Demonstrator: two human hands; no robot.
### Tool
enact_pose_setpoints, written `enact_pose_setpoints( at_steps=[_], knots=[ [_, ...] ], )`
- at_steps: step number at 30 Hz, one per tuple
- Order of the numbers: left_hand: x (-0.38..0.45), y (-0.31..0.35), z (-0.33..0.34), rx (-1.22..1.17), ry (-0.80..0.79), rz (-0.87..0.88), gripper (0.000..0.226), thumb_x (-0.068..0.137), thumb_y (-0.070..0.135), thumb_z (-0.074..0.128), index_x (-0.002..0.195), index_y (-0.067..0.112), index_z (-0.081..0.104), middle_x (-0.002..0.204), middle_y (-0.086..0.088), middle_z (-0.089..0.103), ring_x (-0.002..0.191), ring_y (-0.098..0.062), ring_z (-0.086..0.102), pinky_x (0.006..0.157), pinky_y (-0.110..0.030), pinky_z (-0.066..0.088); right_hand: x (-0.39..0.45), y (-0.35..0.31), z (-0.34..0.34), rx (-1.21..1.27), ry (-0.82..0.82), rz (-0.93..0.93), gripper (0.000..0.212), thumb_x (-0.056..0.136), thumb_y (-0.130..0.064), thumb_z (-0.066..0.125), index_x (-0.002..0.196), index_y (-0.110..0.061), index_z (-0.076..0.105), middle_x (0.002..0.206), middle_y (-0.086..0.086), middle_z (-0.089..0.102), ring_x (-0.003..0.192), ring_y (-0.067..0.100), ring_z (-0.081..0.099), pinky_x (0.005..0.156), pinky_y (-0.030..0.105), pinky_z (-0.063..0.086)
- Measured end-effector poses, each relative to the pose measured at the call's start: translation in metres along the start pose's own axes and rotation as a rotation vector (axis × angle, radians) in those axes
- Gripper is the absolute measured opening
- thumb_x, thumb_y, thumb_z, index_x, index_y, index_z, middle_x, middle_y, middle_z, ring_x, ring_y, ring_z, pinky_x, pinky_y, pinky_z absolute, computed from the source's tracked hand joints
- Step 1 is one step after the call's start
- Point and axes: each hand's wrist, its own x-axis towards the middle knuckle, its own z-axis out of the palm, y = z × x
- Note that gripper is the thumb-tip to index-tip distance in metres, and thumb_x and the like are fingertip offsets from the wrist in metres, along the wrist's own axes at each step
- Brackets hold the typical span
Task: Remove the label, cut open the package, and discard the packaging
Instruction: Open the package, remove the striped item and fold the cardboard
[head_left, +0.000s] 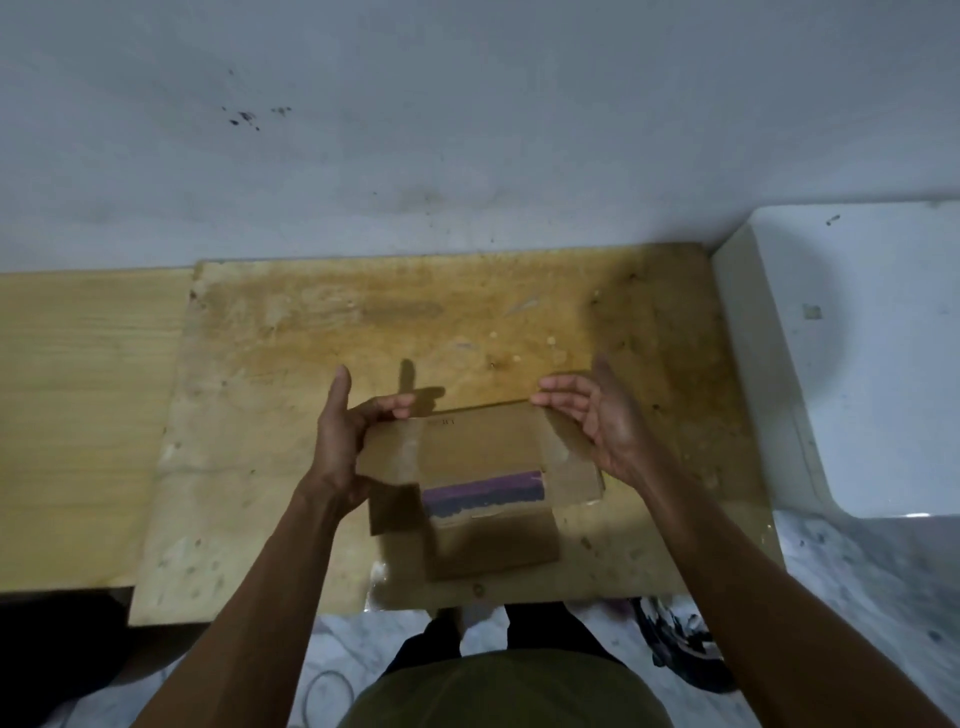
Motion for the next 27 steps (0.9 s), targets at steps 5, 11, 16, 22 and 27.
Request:
enact_pose_setpoints(
  at_steps=[5, 11, 16, 22, 27],
  knots=[
    [-0.016, -0.017, 0.006, 0.240, -0.013, 0.124, 0.068, 0.097, 0.060, 0.036, 0.100, 0.003, 0.073, 0.106, -0.012, 0.072, 0.099, -0.025, 0.069, 0.088, -0.038, 0.048, -0.010, 0.027, -0.002, -0.283, -0.033, -0.096, 0.071, 0.087, -0.076, 0.030, 0.105, -0.023, 0.073, 0.100, -0.003, 0.077, 0.119, 0.014, 0.060, 0.115, 0.050, 0.029],
    [-0.029, -0.048, 0.014, 0.608, 0.005, 0.371, 0.033, 0.100, 0.046, 0.046, 0.108, 0.032, 0.075, 0.114, 0.011, 0.073, 0.107, 0.002, 0.063, 0.103, -0.031, 0.045, -0.035, 0.056, 0.013, -0.836, -0.021, -0.362, 0.048, 0.103, -0.048, 0.030, 0.140, -0.026, 0.052, 0.135, -0.006, 0.052, 0.132, 0.013, 0.040, 0.112, 0.027, 0.026],
    [-0.024, -0.073, 0.009, 1.122, 0.029, 0.434, 0.084, 0.085, 0.082, 0.016, 0.138, 0.033, 0.057, 0.151, 0.005, 0.046, 0.142, -0.017, 0.032, 0.120, -0.044, 0.022, -0.036, 0.086, 0.023, -1.311, 0.078, -0.498, 0.064, 0.096, -0.057, 0.020, 0.146, -0.024, 0.043, 0.125, -0.001, 0.043, 0.121, 0.023, 0.035, 0.109, 0.044, 0.032],
    [-0.022, -0.101, 0.004, 1.547, 0.088, 0.464, 0.066, 0.096, 0.068, 0.007, 0.156, 0.041, 0.020, 0.168, 0.008, 0.001, 0.154, -0.019, -0.014, 0.120, -0.056, -0.013, -0.036, 0.103, 0.023, -1.485, 0.131, -0.455, 0.057, 0.099, -0.054, 0.022, 0.153, -0.035, 0.021, 0.165, -0.001, 0.006, 0.151, 0.028, -0.002, 0.119, 0.057, 0.006],
    [-0.017, -0.123, -0.005, 1.729, 0.166, 0.409, 0.065, 0.097, 0.068, 0.014, 0.151, 0.049, -0.017, 0.162, 0.005, -0.030, 0.146, -0.031, -0.034, 0.111, -0.063, -0.020, -0.032, 0.121, 0.018, -1.521, 0.122, -0.389, 0.062, 0.099, -0.057, 0.019, 0.152, -0.042, -0.010, 0.163, -0.010, -0.020, 0.148, 0.023, -0.025, 0.118, 0.059, -0.005]
  ],
)
